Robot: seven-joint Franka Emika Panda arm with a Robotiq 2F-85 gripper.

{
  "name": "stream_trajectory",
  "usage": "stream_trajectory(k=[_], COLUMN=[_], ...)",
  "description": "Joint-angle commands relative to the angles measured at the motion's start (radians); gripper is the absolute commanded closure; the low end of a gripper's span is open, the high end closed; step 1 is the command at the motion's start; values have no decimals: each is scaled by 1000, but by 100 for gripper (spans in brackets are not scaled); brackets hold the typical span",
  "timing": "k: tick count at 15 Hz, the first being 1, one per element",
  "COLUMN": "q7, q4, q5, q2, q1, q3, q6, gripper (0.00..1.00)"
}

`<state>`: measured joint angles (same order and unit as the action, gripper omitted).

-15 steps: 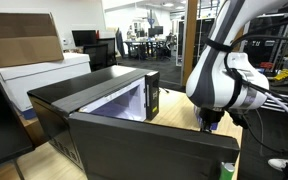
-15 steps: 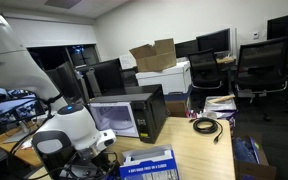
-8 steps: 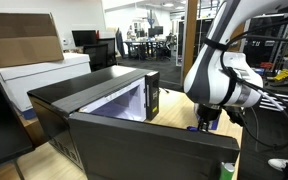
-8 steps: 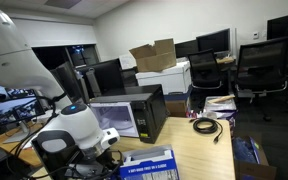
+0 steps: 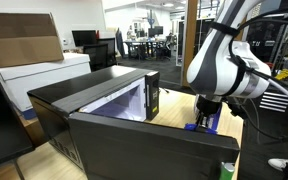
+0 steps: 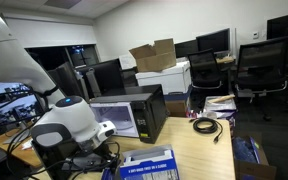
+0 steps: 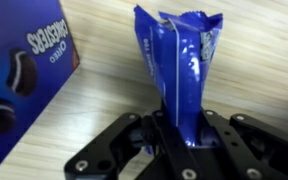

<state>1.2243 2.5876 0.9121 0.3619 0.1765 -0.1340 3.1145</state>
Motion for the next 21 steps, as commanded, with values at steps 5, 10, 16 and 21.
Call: stream_trajectory(k=[5,10,16,21], q7=[-20,22,194,417], q4=[68,-14,-172,-245], q5=[-277,-501,-598,-600], q2=[-265,-400,-468,-435], q1=[-89,-55,-61,-46], q3=[145,196,290,349], q6=[-236,-500,-784,-922], gripper=[96,97,97,97])
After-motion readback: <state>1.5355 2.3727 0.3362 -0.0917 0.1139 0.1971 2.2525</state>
